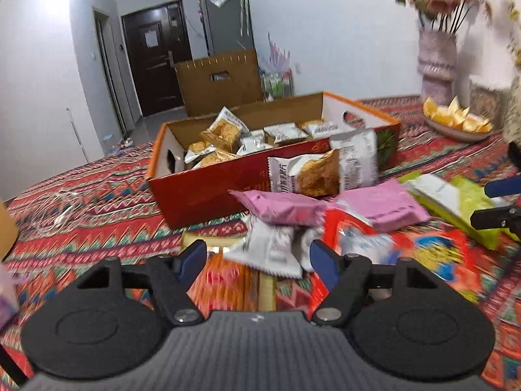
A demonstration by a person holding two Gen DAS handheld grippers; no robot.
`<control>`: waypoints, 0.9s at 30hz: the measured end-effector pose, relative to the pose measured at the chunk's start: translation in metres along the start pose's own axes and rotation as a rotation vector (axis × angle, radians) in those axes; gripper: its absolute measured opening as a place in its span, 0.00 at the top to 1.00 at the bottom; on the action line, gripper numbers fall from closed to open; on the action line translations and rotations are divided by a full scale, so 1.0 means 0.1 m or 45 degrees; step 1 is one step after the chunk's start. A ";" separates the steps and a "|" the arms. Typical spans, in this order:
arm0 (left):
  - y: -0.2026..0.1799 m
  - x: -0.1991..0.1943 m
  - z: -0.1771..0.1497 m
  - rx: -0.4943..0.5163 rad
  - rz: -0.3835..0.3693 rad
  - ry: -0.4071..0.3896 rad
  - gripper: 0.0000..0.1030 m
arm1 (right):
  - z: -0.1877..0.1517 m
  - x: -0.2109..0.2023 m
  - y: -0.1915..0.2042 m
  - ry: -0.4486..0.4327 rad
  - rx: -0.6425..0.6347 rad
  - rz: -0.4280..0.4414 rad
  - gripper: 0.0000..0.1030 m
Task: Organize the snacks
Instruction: 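Grasp a white packet with the left gripper while the right grasps a green bar, then lift both held packets and carry them over the cardboard box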
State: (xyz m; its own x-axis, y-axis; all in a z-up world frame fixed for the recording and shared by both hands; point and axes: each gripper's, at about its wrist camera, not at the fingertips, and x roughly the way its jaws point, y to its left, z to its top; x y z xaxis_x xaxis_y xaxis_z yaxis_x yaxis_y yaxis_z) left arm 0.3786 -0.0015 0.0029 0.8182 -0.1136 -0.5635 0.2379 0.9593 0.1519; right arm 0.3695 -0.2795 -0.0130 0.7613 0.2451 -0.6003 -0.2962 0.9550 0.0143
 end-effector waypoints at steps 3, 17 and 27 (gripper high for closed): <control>0.01 0.27 0.06 0.014 -0.036 0.032 0.38 | 0.08 0.27 -0.02 0.039 -0.013 -0.021 0.46; 0.19 -0.05 -0.07 -0.122 -0.018 0.071 0.64 | 0.04 0.47 0.00 0.076 -0.017 0.016 0.64; 0.31 -1.35 -0.51 -0.401 0.067 -0.050 0.64 | -0.28 -0.50 0.21 -0.030 0.022 0.012 0.67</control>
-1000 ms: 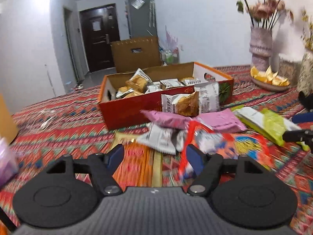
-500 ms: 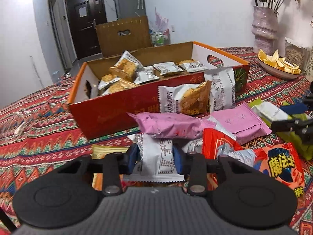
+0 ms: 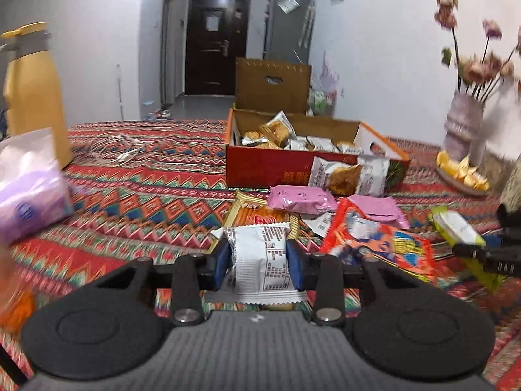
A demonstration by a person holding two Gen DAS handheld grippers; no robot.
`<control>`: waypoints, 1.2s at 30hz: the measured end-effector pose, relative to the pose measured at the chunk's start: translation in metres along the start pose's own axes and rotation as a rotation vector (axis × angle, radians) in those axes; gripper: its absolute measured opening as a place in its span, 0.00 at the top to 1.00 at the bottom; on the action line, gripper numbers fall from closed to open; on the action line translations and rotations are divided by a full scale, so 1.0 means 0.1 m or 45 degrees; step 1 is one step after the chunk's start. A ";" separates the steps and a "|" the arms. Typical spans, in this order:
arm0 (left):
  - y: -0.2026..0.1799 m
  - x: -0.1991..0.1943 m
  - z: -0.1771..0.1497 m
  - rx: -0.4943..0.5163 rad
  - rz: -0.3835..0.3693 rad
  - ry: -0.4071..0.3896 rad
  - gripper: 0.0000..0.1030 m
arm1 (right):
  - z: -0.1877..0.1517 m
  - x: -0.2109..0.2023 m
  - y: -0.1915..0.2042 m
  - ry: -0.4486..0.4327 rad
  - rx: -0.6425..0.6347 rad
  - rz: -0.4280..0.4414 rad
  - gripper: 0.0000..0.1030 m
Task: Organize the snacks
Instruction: 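Lift both held packets and carry them over the cardboard box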
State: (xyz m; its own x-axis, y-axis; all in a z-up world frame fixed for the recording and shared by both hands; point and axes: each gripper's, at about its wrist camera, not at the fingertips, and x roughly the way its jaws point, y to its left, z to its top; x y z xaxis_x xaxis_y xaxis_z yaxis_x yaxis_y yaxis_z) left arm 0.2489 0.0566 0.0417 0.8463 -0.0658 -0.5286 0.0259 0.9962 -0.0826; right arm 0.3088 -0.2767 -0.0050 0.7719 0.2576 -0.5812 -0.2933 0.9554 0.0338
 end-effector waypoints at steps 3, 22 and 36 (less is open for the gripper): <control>-0.02 -0.29 -0.12 -0.026 -0.011 -0.015 0.64 | -0.19 -0.37 0.09 -0.018 0.036 0.015 0.67; -0.16 -0.84 -0.37 -0.020 -0.051 -0.068 0.64 | -0.62 -1.15 0.30 -0.063 0.080 0.009 0.67; -0.12 0.42 1.01 0.022 -0.082 -0.201 0.64 | 0.91 -0.13 -0.12 -0.216 0.039 0.081 0.67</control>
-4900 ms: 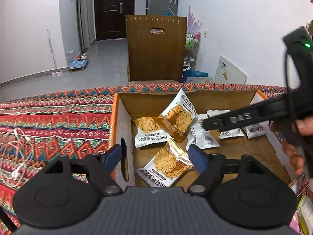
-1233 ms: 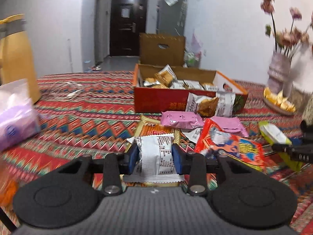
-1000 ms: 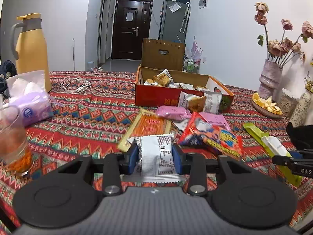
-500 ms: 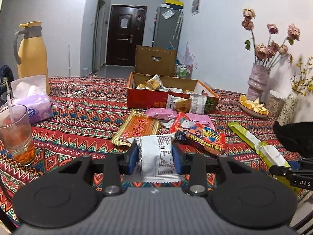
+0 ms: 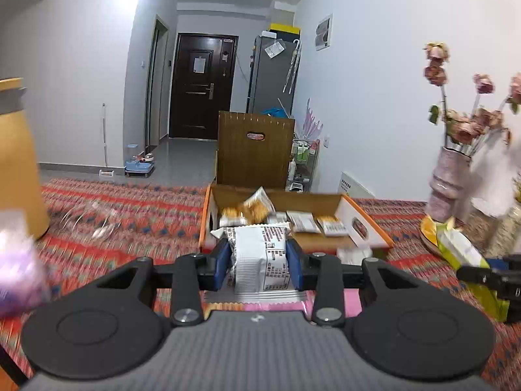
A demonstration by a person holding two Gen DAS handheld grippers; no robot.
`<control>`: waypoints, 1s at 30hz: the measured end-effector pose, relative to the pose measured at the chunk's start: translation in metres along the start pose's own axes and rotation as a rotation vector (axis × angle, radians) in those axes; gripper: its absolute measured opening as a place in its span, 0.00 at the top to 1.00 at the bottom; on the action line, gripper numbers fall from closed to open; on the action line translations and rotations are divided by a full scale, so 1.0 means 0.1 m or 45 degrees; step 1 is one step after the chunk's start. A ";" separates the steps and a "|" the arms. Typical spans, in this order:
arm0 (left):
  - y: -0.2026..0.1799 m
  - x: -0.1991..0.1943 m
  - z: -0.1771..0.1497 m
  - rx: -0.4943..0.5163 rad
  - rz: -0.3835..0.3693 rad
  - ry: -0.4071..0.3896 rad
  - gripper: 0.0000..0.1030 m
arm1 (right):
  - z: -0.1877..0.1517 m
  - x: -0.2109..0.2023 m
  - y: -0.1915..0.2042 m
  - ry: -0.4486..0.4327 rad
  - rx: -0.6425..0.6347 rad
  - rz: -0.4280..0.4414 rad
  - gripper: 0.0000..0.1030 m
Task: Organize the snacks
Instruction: 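Lift both held packets and carry them over the cardboard box, then lower the packets into the box and open both grippers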
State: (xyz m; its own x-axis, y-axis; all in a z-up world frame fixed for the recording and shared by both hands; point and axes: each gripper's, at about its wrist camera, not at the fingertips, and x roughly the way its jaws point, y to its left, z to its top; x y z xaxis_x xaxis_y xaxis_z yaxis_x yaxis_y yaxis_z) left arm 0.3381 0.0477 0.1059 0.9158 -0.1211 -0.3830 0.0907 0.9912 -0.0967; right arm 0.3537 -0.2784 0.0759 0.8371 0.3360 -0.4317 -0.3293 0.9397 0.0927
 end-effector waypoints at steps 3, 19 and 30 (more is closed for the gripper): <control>0.02 0.53 0.23 0.036 0.029 0.021 0.64 | 0.40 0.63 -0.21 0.031 0.067 0.034 0.67; 0.18 2.21 -0.03 0.149 0.162 0.257 0.63 | 0.44 2.73 -0.46 0.254 0.009 -0.236 0.65; 0.14 2.01 0.02 0.153 0.106 0.259 0.36 | 0.50 2.53 -0.27 0.216 -0.115 -0.287 0.47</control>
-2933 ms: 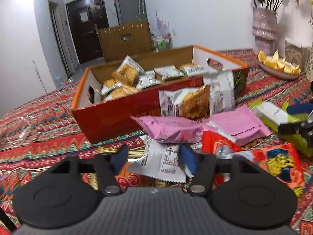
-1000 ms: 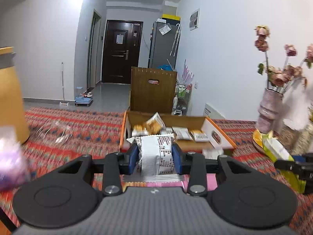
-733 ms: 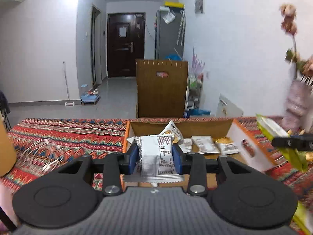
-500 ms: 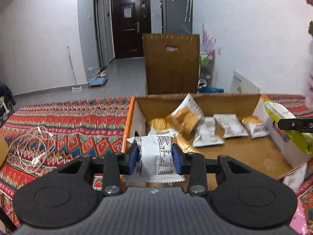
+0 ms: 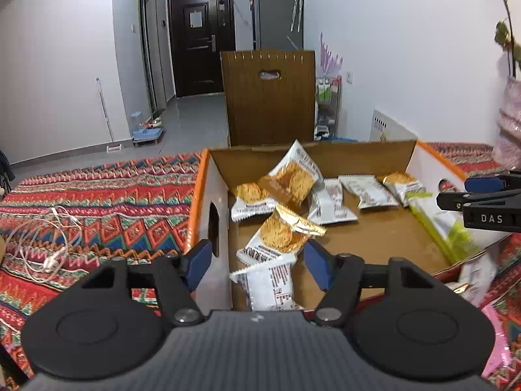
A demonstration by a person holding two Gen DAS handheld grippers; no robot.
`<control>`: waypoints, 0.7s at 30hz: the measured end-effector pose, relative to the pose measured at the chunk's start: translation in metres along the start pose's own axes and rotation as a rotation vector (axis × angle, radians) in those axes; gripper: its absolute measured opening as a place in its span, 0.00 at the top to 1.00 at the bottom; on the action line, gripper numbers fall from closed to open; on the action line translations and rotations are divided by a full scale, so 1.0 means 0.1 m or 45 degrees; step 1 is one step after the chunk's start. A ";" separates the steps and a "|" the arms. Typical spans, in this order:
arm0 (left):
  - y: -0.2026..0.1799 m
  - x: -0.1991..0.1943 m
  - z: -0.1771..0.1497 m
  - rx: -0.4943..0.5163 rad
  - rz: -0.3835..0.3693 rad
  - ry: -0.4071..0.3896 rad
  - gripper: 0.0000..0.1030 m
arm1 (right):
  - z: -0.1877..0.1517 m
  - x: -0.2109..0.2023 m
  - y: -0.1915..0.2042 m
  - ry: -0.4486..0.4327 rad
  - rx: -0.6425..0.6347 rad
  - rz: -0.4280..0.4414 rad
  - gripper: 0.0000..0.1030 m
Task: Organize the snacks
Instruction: 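Lower the packets into the box and open both grippers, then withdraw both grippers from the box back toward the snack pile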
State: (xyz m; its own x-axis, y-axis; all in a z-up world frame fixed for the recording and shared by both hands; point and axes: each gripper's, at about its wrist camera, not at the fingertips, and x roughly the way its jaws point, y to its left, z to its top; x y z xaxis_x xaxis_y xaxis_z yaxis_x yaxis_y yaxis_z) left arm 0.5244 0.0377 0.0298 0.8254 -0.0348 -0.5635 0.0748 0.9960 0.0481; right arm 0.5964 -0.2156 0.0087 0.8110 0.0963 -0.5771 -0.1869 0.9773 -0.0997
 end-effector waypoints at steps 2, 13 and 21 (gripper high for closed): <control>0.02 -0.15 0.05 -0.008 -0.004 -0.020 0.33 | 0.05 -0.20 -0.05 -0.027 0.009 0.001 0.46; 0.11 -1.59 -0.13 -0.109 -0.021 -0.164 0.16 | -0.02 -1.71 -0.32 -0.153 -0.028 0.073 0.24; -0.14 -2.68 -0.82 -0.028 0.006 -0.319 0.04 | -0.63 -2.86 -0.42 -0.250 -0.050 0.126 0.09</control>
State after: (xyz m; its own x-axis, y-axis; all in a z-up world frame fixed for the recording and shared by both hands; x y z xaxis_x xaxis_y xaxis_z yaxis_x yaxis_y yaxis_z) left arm 0.2557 0.0396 0.1123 0.9388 -0.0463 -0.3413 0.0604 0.9977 0.0310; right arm 0.3378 -0.2960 0.1269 0.8791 0.2303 -0.4173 -0.2896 0.9535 -0.0839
